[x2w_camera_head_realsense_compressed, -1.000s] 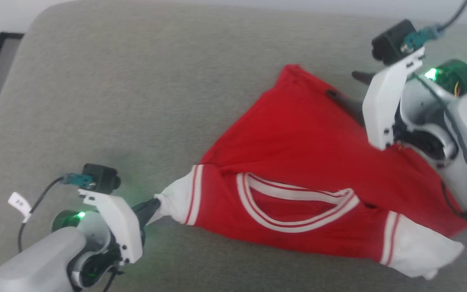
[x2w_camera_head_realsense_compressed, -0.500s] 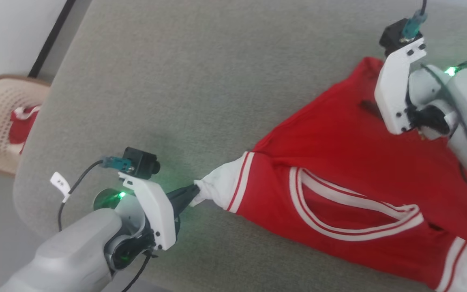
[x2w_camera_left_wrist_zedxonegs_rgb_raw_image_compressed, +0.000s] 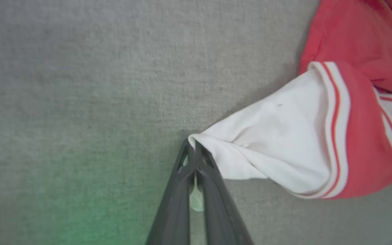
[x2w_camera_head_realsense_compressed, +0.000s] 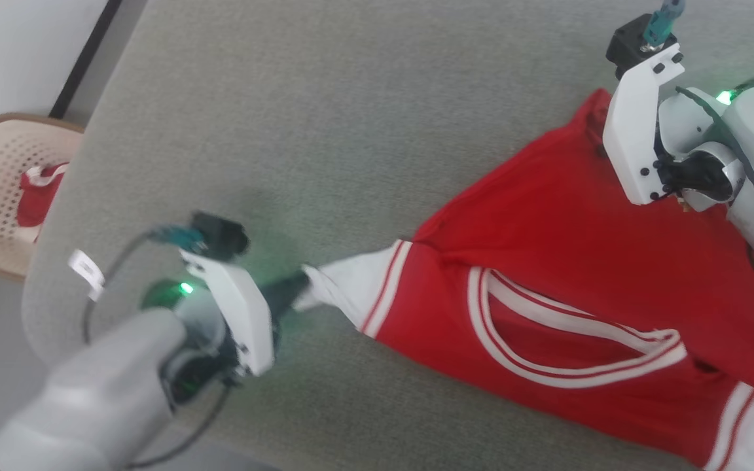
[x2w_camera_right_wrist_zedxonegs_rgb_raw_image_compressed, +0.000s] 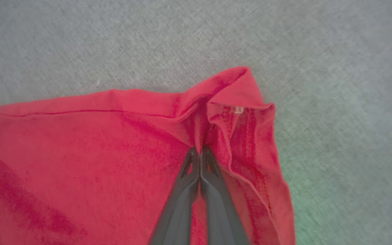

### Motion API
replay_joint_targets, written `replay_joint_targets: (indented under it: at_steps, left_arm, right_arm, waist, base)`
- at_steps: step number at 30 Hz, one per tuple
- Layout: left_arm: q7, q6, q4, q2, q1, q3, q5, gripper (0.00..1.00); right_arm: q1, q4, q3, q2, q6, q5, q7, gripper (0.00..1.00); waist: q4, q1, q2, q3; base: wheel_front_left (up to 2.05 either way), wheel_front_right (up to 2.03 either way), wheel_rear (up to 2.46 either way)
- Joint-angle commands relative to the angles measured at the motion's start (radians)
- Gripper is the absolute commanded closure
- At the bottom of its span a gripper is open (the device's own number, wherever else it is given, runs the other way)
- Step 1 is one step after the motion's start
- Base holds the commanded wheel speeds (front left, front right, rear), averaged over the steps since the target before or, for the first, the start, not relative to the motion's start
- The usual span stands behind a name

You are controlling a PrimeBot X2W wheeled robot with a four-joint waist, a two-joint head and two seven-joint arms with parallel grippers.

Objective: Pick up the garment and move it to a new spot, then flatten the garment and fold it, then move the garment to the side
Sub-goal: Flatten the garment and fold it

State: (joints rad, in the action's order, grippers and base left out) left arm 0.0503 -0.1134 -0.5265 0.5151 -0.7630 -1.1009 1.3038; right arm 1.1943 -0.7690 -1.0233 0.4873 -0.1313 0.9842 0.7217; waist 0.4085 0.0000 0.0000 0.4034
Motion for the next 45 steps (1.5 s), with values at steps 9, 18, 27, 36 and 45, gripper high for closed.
replay_joint_targets:
  at_steps: [9, 18, 27, 36, 45]
  left_arm:
    - [0.079, 0.044, 0.010, 0.128, -0.200, 0.064, -0.023, 1.00]
    - [0.163, 0.084, 0.028, 0.212, -0.370, 0.095, -0.063, 1.00]
    - [0.252, 0.112, 0.032, 0.245, -0.516, 0.114, -0.092, 1.00]
    - [0.272, 0.089, 0.020, 0.234, -0.626, 0.119, -0.126, 1.00]
    - [0.254, 0.088, -0.037, 0.215, -0.718, 0.131, -0.168, 1.00]
  right_arm:
    - [0.094, 0.089, -0.085, 0.050, 0.001, 0.059, -0.155, 1.00]
    - [0.133, 0.186, -0.135, 0.110, 0.001, 0.089, -0.277, 1.00]
    - [0.161, 0.274, -0.139, 0.164, 0.001, 0.115, -0.355, 1.00]
    - [0.168, 0.334, -0.109, 0.210, 0.001, 0.122, -0.397, 1.00]
    - [0.182, 0.365, -0.053, 0.233, 0.001, 0.115, -0.431, 1.00]
  waist:
    - [-0.113, 0.0000, 0.0000, -0.077]
    - [-0.208, 0.0000, 0.0000, -0.160]
    - [-0.291, 0.0000, 0.0000, -0.246]
    - [-0.332, 0.0000, 0.0000, -0.291]
    - [-0.349, 0.0000, 0.0000, -0.295]
  base:
    - [0.00, 0.00, 0.00]
    - [0.00, 0.00, 0.00]
    - [0.00, 0.00, 0.00]
    - [0.00, 0.00, 0.00]
    - [0.00, 0.00, 0.00]
